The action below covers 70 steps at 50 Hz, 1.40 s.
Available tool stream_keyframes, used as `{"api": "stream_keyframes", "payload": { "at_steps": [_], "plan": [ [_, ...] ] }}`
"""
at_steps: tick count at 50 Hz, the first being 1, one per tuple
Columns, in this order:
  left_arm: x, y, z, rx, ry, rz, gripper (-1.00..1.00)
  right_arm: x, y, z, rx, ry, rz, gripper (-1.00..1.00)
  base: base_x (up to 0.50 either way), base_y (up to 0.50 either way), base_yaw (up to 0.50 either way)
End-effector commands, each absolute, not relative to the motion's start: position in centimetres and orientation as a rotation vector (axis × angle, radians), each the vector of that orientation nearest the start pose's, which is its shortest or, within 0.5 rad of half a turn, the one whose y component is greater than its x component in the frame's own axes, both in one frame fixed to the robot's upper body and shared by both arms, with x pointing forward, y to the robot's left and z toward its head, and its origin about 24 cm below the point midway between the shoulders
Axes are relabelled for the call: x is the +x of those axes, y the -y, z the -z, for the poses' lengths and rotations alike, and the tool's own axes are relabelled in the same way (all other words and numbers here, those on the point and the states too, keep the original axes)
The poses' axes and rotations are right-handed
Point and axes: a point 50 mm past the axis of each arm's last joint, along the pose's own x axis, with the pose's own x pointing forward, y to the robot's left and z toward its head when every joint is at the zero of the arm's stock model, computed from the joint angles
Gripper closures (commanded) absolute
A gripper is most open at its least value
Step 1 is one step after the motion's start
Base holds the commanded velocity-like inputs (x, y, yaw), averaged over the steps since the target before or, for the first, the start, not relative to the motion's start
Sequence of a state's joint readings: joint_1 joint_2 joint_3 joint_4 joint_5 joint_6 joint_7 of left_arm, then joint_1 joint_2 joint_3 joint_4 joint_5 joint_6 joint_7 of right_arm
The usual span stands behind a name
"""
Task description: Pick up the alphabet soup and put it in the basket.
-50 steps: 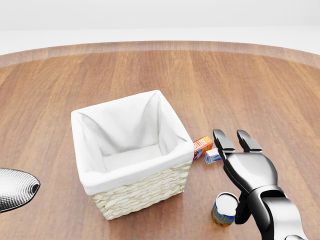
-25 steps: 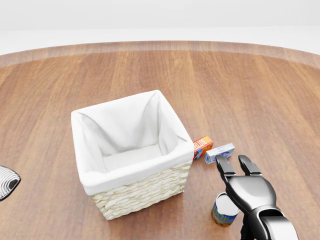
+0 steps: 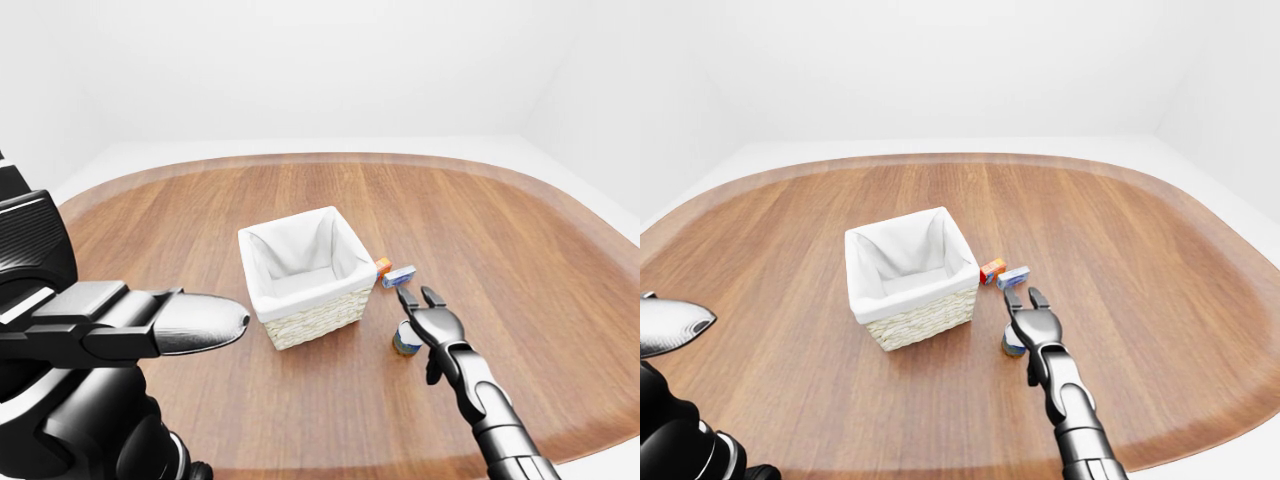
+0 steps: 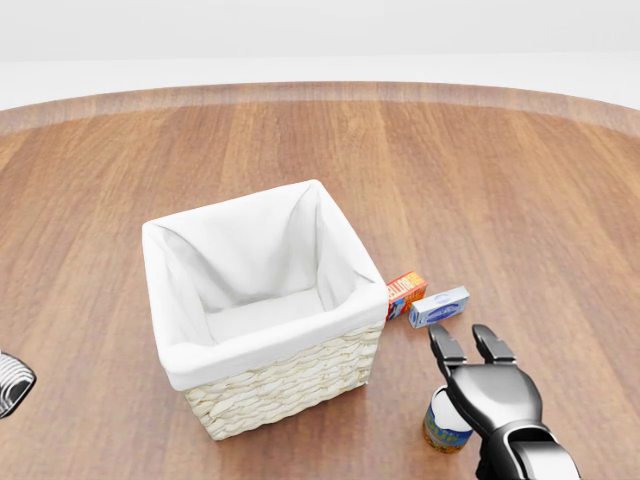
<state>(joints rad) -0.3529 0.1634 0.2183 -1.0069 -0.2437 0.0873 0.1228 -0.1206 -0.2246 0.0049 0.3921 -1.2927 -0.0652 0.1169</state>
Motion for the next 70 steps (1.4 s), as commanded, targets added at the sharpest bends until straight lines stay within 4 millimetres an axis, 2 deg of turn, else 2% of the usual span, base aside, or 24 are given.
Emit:
{"api": "stream_keyframes", "payload": {
  "at_steps": [1, 26, 31, 45, 68, 69, 70],
  "plan": [
    [15.1, -17.1, -29.8, -0.112, 1.28, -0.011, -1.0, 26.5, 19.2, 2.3, -1.495, -0.29, -0.318, -1.0, 0.0, 0.0, 0.0],
    [14.9, -17.0, -30.0, -0.124, 1.292, -0.008, -1.0, 27.0, 19.0, 4.3, -1.5, -0.317, -0.346, -1.0, 0.0, 0.0, 0.0],
    [15.2, -16.9, -29.8, -0.115, 1.276, -0.006, -1.0, 26.4, 19.3, 5.5, -1.528, -0.344, -0.376, -1.0, 0.0, 0.0, 0.0],
    [15.0, -16.8, -29.8, -0.106, 1.285, -0.001, -1.0, 25.2, 19.7, 7.0, -1.512, -0.393, -0.414, -1.0, 0.0, 0.0, 0.0],
    [14.6, -16.7, -29.9, -0.11, 1.304, 0.003, -1.0, 25.0, 20.0, 7.5, -1.53, -0.4, -0.424, -1.0, 0.0, 0.0, 0.0],
    [14.8, -16.7, -29.9, -0.108, 1.295, 0.003, -1.0, 25.2, 20.0, 7.1, -1.542, -0.383, -0.415, 0.28, 0.0, 0.0, 0.0],
    [14.8, -16.7, -29.9, -0.107, 1.295, 0.003, -1.0, 25.2, 20.0, 7.1, -1.543, -0.382, -0.414, 0.28, 0.0, 0.0, 0.0]
  ]
}}
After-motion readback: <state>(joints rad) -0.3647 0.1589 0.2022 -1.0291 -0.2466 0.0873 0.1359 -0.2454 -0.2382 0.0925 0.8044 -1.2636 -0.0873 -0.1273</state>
